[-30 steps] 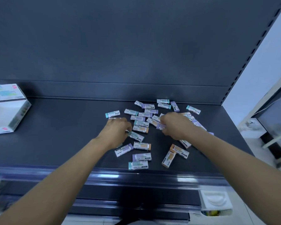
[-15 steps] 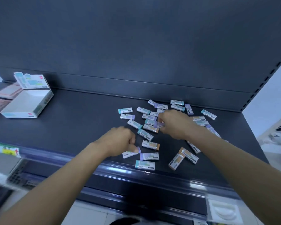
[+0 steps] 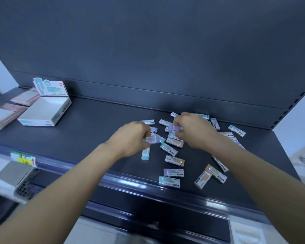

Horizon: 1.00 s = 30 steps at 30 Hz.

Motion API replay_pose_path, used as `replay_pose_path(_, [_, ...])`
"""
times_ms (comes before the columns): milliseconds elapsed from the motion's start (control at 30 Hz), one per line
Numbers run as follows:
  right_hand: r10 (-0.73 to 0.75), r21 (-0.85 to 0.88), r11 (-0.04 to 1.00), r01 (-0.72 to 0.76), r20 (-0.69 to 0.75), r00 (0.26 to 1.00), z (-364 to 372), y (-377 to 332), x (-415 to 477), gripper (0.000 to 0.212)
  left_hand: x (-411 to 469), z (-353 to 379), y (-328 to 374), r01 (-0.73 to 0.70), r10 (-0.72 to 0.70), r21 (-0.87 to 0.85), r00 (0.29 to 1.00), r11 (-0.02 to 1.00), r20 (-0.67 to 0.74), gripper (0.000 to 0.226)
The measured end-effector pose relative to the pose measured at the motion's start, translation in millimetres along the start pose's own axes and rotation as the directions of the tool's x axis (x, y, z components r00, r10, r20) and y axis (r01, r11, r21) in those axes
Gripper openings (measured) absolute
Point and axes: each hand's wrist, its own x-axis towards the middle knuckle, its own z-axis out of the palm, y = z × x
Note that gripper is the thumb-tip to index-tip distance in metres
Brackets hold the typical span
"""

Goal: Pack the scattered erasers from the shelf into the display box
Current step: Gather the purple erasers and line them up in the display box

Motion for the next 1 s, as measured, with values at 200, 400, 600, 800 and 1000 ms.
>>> replay_pose_path(200, [0.068, -0.028, 0.997, -0.073, -0.141, 0.988, -22, -52, 22, 0.015, -4, -48, -56, -0.039, 0.050, 0.054, 0.970, 0.998, -0.239, 0.012])
replay_pose_path(400, [0.035, -0.048, 0.998, -0.049, -0.253, 0.967, -29, -158, 70, 0.016, -37, -104, -156, -0.008, 0.036, 0.090, 0.950, 0.996, -0.310, 0.013])
replay_pose_path(600, [0.007, -0.107, 0.993, -0.042, -0.315, 0.949, -33, -232, 113, 0.018, -51, -138, -229, 0.010, 0.037, 0.131, 0.936, 0.991, -0.350, 0.014])
replay_pose_path(800, [-0.050, -0.161, 0.987, 0.002, -0.295, 0.954, -37, -260, 150, 0.021, -46, -153, -271, 0.051, 0.015, 0.153, 0.916, 0.987, -0.400, 0.014])
replay_pose_path(1000, [-0.127, -0.131, 0.987, 0.095, -0.264, 0.956, -23, -282, 194, 0.021, -50, -155, -314, 0.193, -0.117, 0.160, 0.912, 0.968, -0.394, 0.019])
